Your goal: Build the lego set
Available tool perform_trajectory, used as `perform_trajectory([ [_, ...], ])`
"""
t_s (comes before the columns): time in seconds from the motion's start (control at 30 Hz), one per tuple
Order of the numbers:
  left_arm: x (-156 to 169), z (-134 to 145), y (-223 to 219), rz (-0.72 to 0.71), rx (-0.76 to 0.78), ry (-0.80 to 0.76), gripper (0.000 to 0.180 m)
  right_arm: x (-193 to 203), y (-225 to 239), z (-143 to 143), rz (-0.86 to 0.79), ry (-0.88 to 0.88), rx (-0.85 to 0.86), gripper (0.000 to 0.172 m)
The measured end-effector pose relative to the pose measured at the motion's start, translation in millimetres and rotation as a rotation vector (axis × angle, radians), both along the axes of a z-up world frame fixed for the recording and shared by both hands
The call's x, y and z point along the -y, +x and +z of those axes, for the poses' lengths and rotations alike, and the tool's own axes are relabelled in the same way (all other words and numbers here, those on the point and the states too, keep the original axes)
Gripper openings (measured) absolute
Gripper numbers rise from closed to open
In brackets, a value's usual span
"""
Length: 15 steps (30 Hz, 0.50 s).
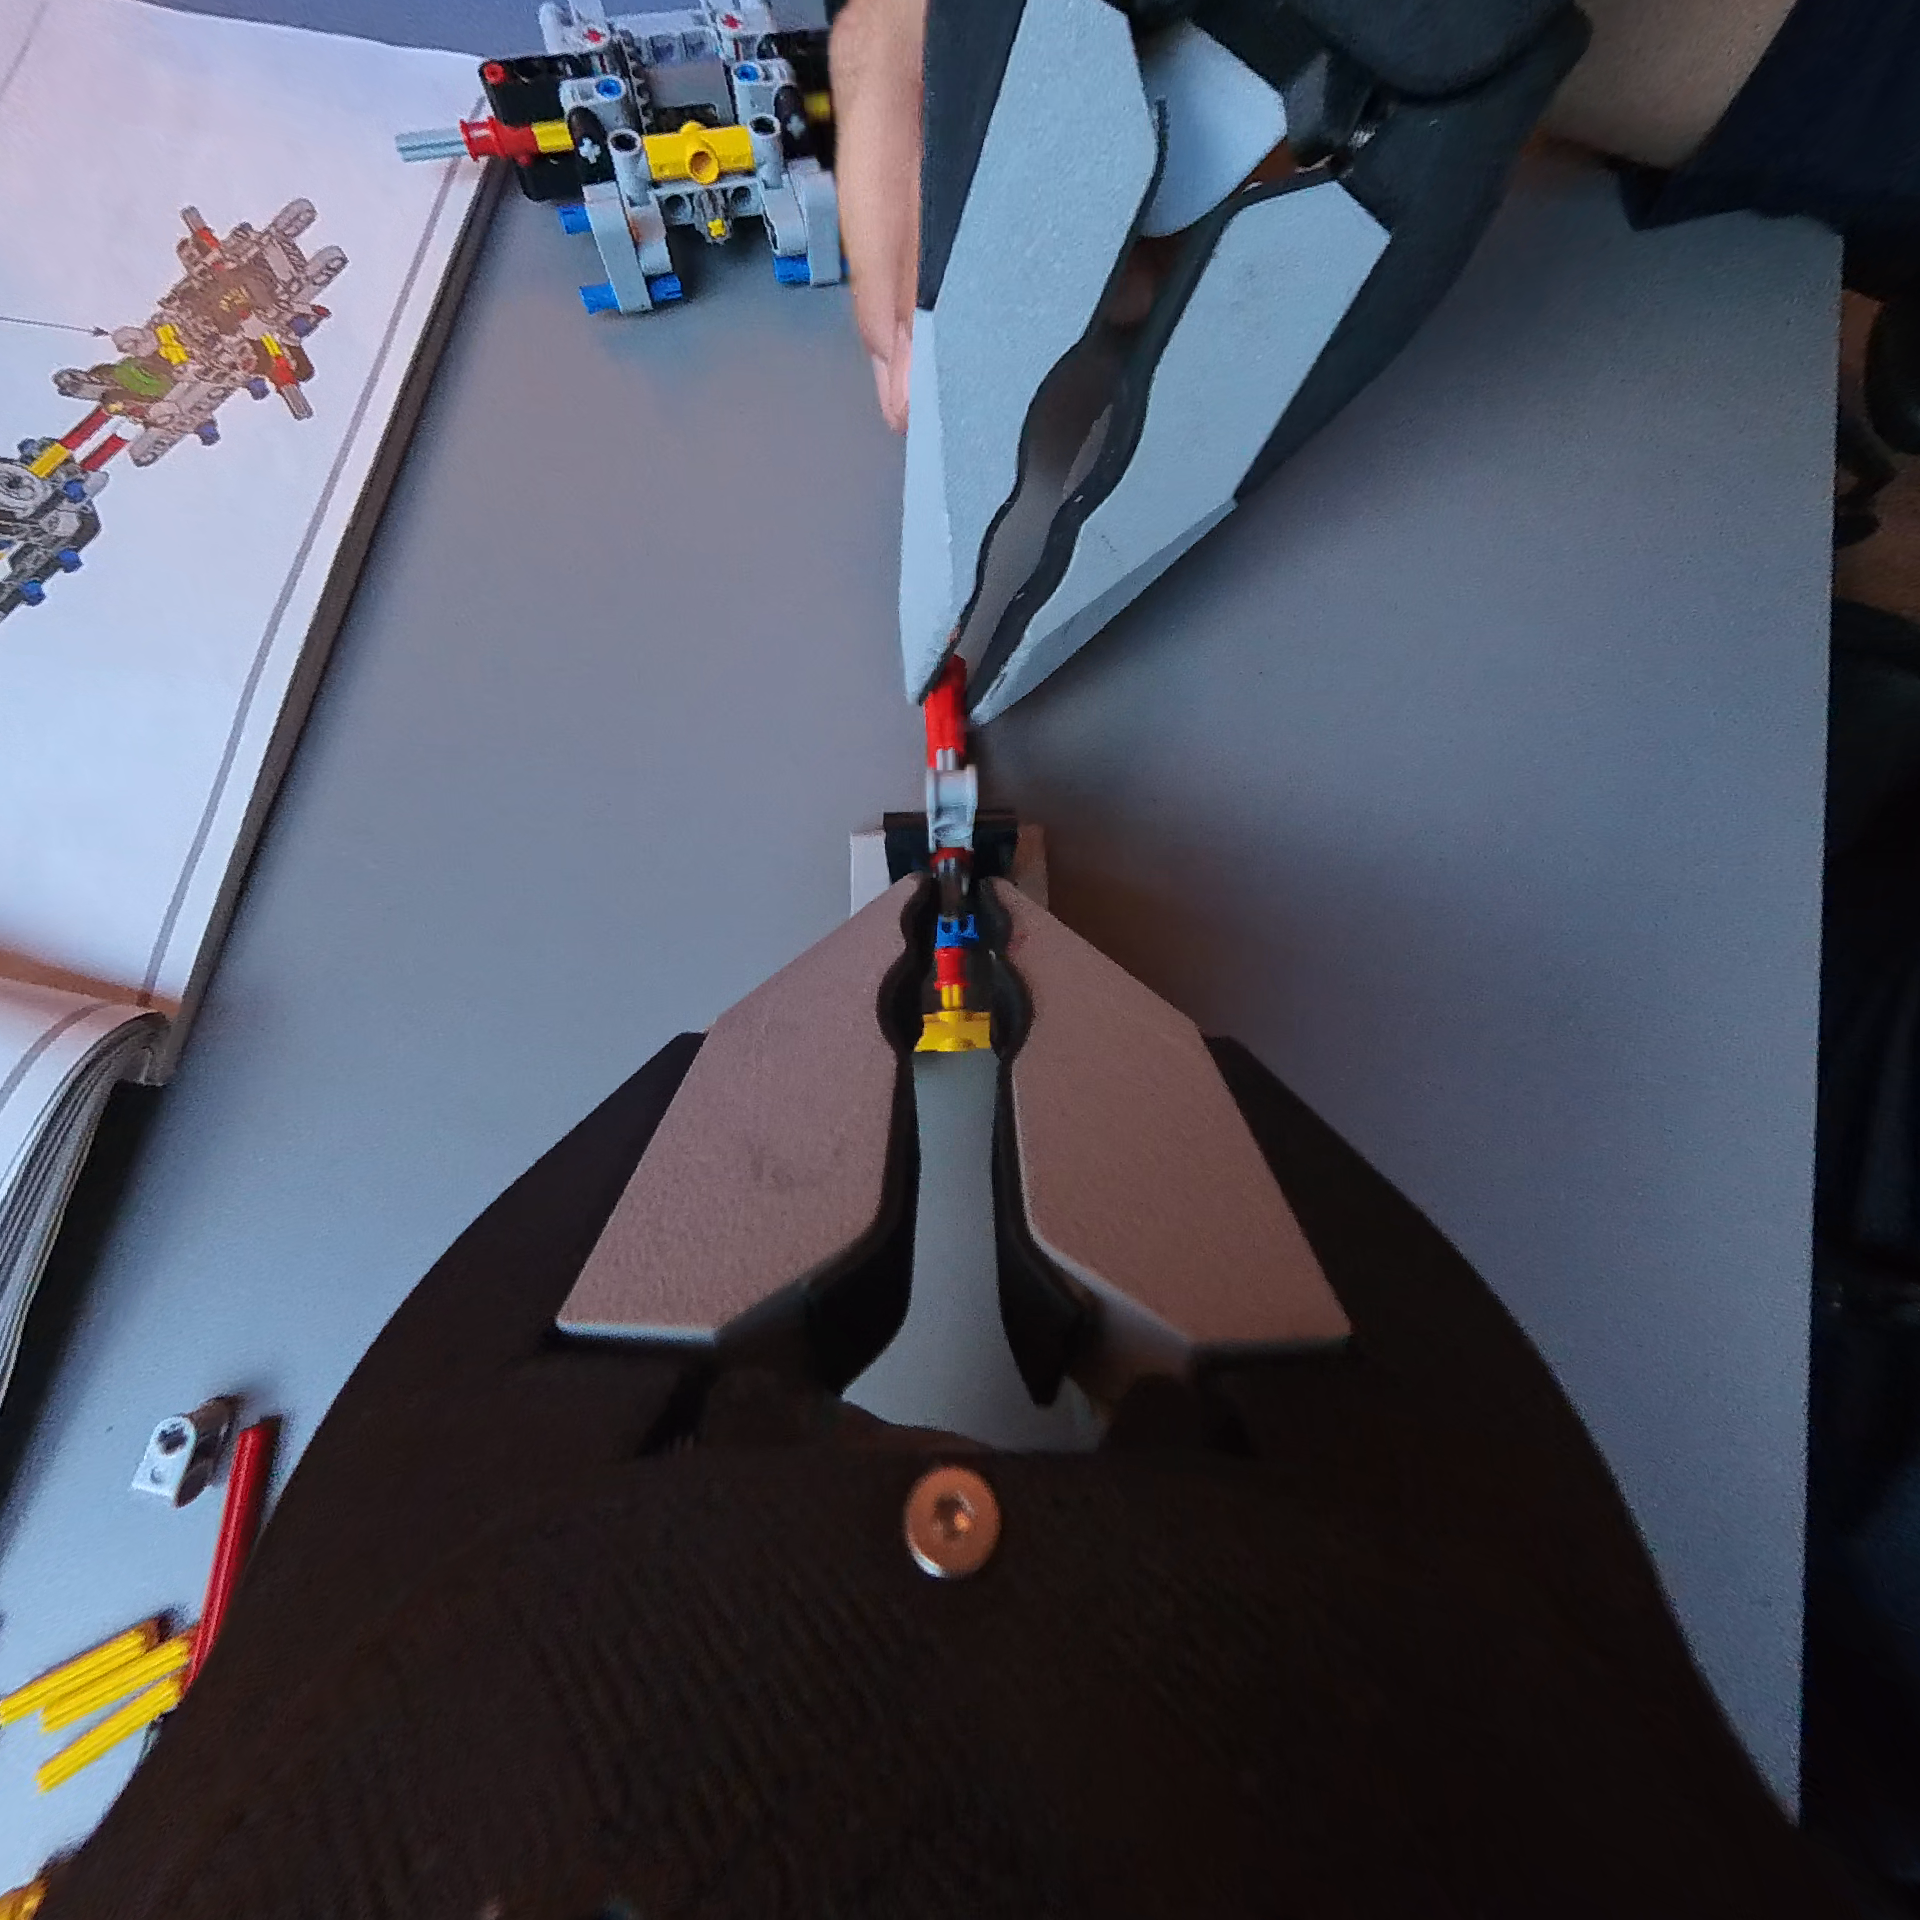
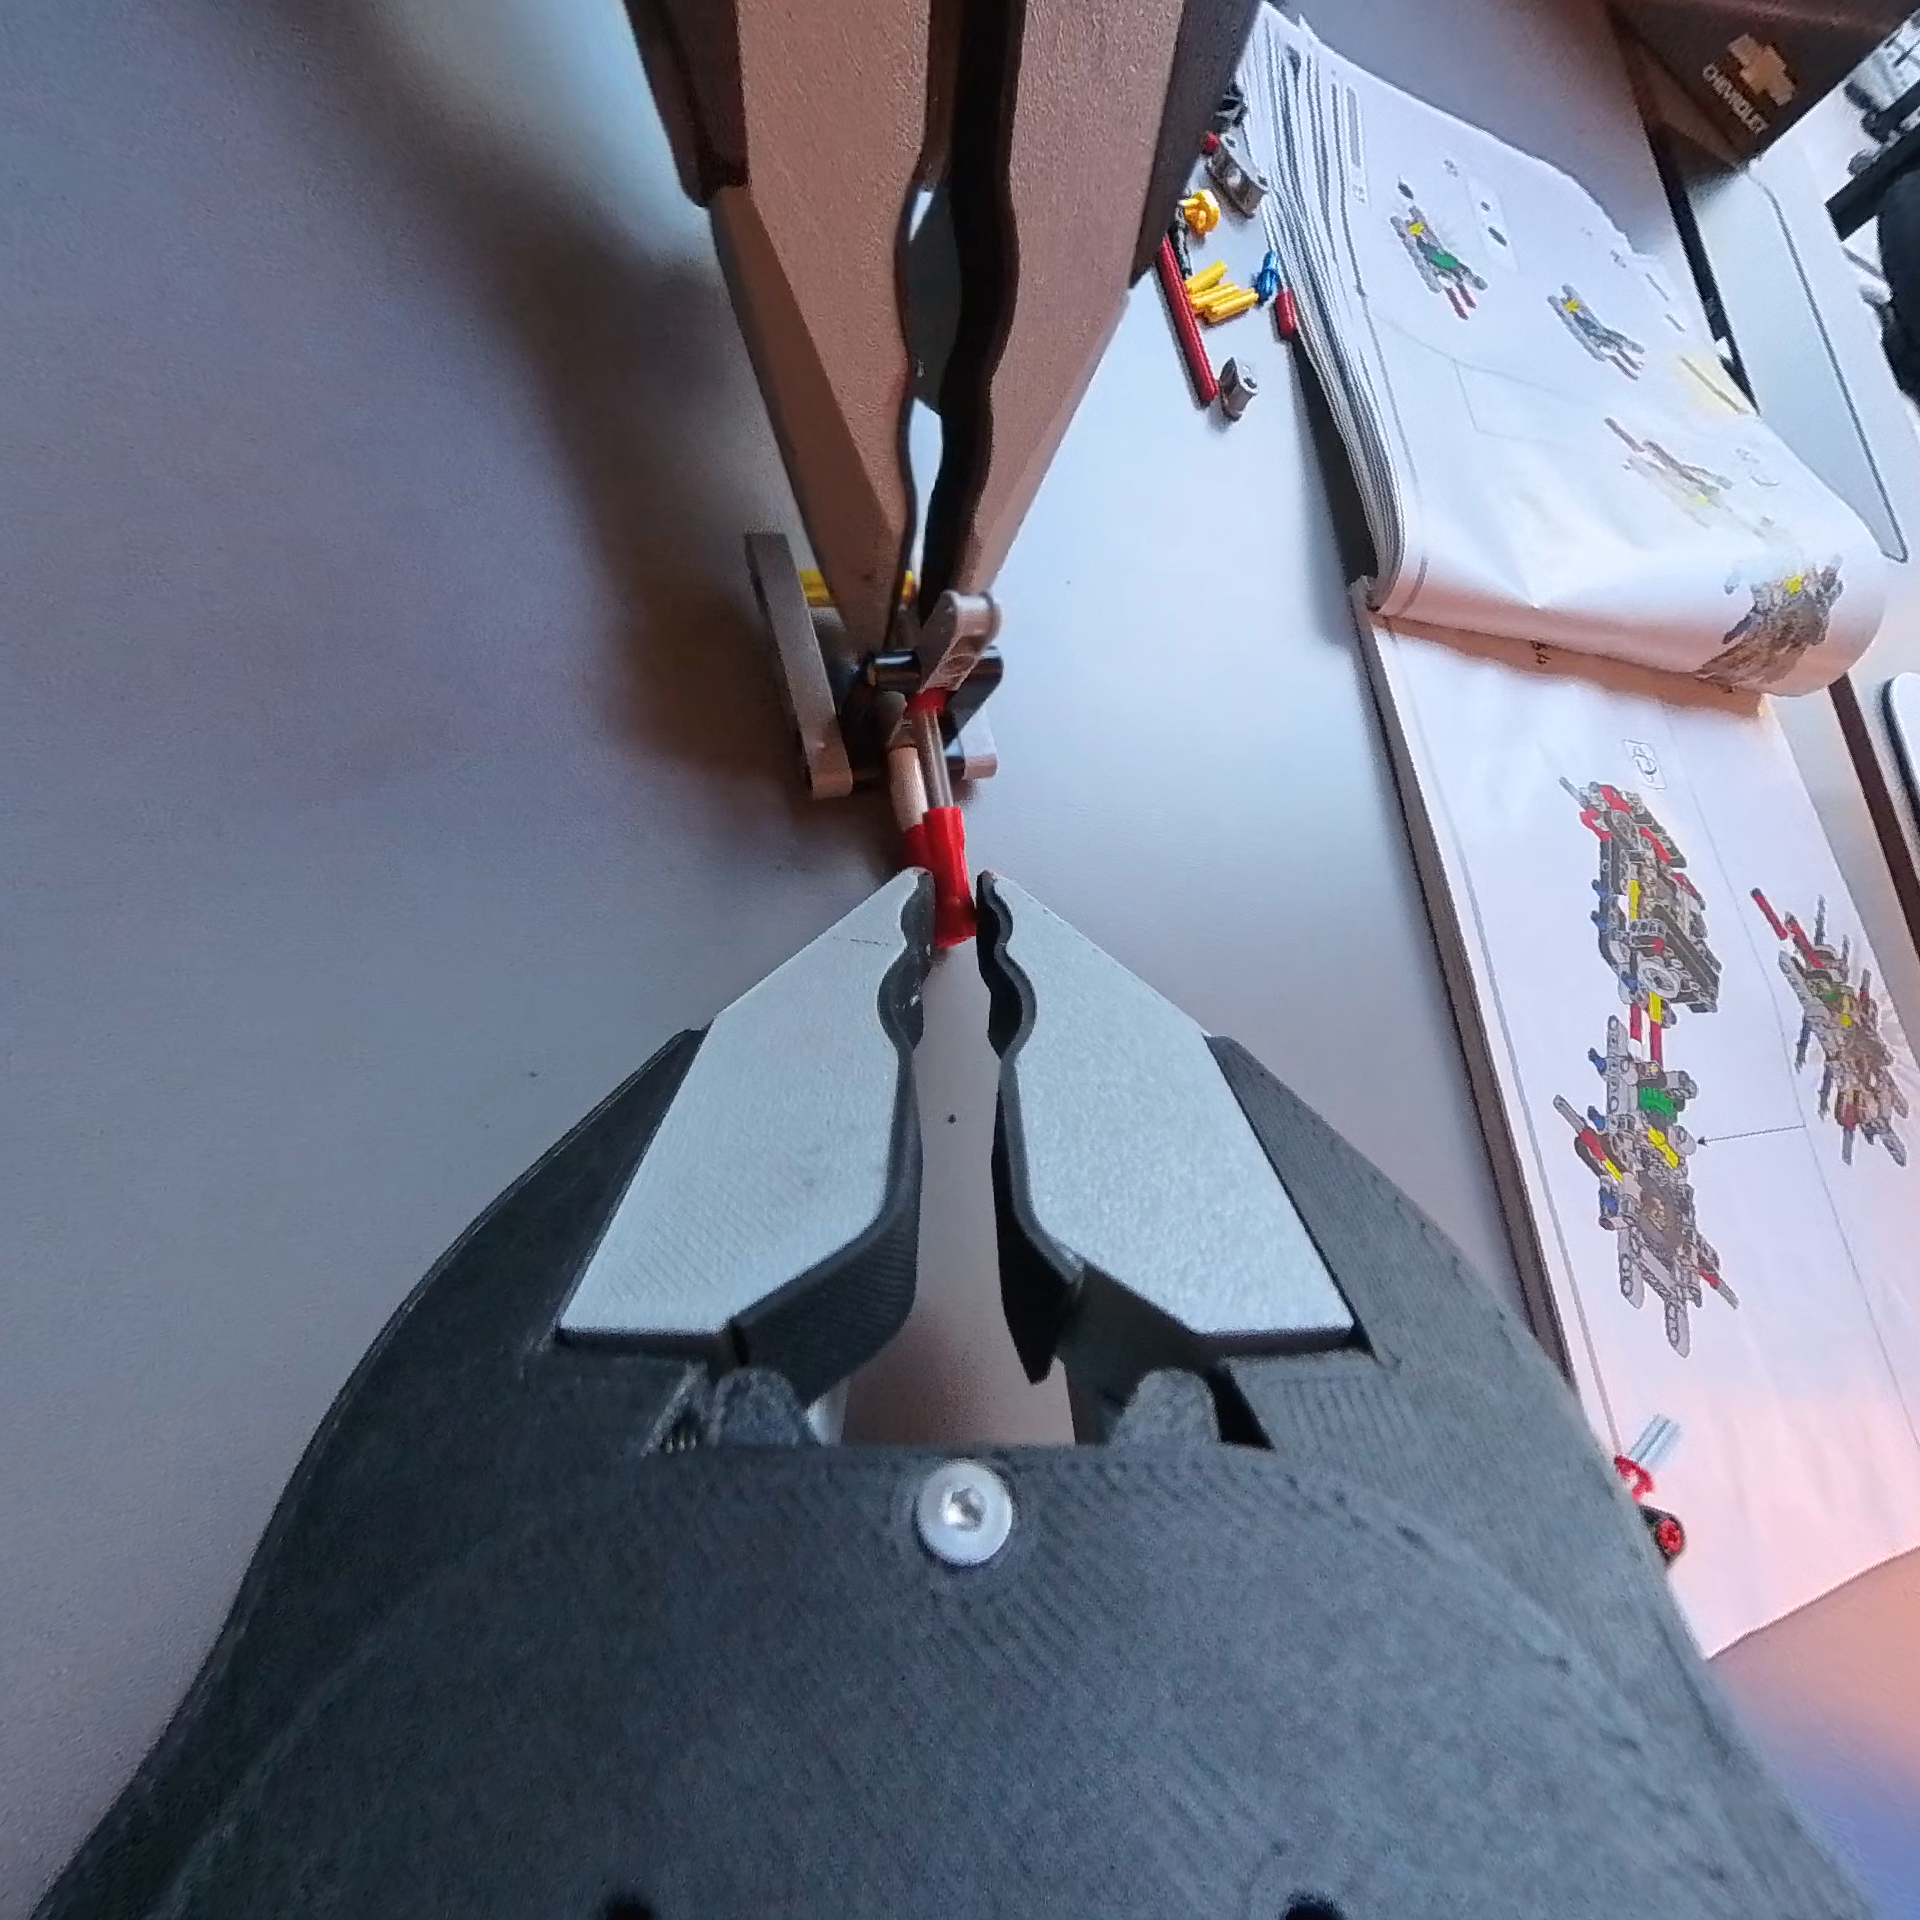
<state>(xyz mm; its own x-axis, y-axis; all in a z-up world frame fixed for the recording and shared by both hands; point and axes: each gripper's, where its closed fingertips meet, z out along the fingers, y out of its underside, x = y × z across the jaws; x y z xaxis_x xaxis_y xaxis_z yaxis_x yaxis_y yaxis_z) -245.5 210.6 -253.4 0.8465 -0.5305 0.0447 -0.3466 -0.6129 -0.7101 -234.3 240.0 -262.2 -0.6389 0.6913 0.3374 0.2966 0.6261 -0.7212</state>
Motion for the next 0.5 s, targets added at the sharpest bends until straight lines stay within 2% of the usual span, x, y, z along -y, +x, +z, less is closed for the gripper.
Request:
perform_trajectory([
  [0.2, 1, 0, 0, -0.018, 0.006, 0.003, 0.000, 4, 3, 5, 0.012, 0.021, -0.007, 0.004],
  [0.5, 4, -1, 5, -0.156, 0.027, 0.056, 0.000, 16, 8, 8, 0.081, -0.069, -0.023, 0.002],
])
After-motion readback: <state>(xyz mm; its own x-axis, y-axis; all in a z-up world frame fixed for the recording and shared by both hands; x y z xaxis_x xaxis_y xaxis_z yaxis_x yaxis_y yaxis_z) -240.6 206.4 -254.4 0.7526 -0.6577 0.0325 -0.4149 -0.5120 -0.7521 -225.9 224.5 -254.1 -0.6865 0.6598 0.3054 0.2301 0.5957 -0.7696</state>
